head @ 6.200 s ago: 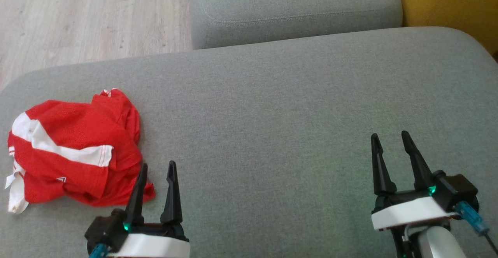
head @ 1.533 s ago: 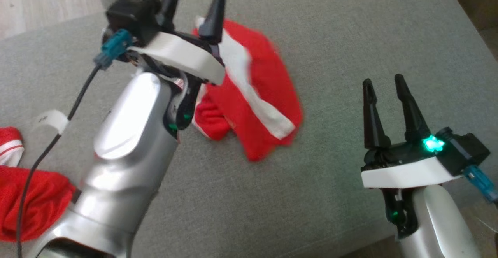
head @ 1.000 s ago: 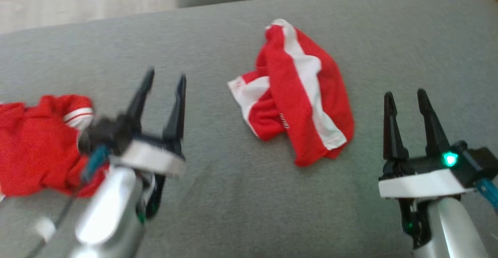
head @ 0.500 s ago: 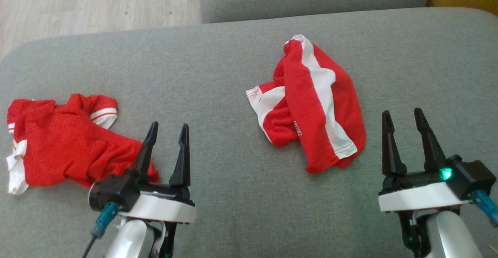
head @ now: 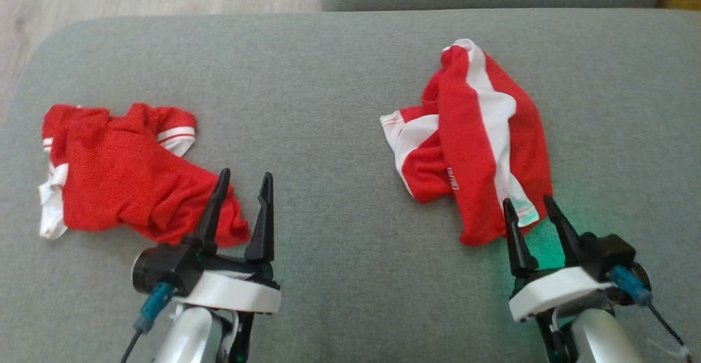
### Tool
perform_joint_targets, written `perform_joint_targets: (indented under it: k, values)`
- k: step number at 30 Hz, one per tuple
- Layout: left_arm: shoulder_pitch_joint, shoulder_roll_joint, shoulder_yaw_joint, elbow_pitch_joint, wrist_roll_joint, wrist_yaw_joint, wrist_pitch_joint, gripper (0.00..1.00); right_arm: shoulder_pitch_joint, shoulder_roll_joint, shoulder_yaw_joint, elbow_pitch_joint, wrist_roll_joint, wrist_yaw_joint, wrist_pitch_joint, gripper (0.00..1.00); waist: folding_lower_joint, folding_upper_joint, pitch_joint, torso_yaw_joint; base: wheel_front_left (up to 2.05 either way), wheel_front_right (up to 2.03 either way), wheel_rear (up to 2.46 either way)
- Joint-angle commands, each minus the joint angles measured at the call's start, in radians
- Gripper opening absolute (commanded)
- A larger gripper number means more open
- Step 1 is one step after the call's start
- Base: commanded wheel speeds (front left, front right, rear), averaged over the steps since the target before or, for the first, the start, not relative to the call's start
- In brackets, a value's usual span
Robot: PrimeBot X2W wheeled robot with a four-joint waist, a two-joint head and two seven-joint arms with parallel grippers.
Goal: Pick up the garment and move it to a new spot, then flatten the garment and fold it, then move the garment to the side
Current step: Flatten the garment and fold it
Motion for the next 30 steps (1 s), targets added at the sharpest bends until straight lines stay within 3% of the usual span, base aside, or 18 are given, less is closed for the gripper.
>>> perform_joint_targets:
  k: [1, 9, 10, 11, 12, 18, 26, 30]
  values:
    - [-0.028, -0.003, 0.036, -0.023, 0.009, -0.004, -0.009, 1.00, -0.052, -0.005, 0.018, 0.003, -0.004, -0.001, -0.011, 1.00, 0.0000, 0.0000, 0.007, 0.013, 0.00, 0.00, 0.00]
    - [-0.031, -0.014, 0.043, -0.017, 0.018, -0.017, -0.009, 1.00, -0.146, -0.005, 0.003, 0.216, 0.032, -0.001, -0.011, 1.00, 0.0000, 0.0000, 0.024, 0.036, 0.00, 0.00, 0.00]
    - [-0.031, -0.015, 0.043, -0.016, 0.019, -0.017, -0.009, 1.00, -0.155, -0.005, 0.010, 0.234, 0.037, -0.001, -0.011, 0.86, 0.0000, 0.0000, 0.026, 0.037, 0.00, 0.00, 0.00]
    - [-0.031, -0.016, 0.044, -0.016, 0.020, -0.018, -0.009, 1.00, -0.163, -0.005, 0.021, 0.248, 0.044, -0.001, -0.011, 0.36, 0.0000, 0.0000, 0.027, 0.037, 0.00, 0.00, 0.00]
    - [-0.031, -0.016, 0.044, -0.015, 0.020, -0.019, -0.009, 1.00, -0.171, -0.005, 0.030, 0.256, 0.050, -0.001, -0.011, 0.00, 0.0000, 0.0000, 0.028, 0.036, 0.00, 0.00, 0.00]
    - [-0.030, -0.018, 0.053, -0.011, 0.018, -0.022, -0.009, 1.00, -0.195, -0.005, 0.029, 0.191, 0.059, -0.001, -0.011, 0.00, 0.0000, 0.0000, 0.013, 0.023, 0.00, 0.00, 0.00]
    - [-0.016, -0.019, 0.059, -0.026, -0.011, -0.020, -0.009, 1.00, -0.268, -0.005, -0.064, -0.060, -0.003, -0.001, -0.011, 0.00, 0.0000, 0.0000, -0.040, 0.020, 0.00, 0.00, 0.00]
    - [-0.006, -0.019, 0.053, -0.037, -0.028, -0.014, -0.009, 1.00, -0.370, -0.005, -0.006, -0.142, -0.050, -0.001, -0.011, 0.00, 0.0000, 0.0000, -0.069, 0.030, 0.00, 0.00, 0.00]
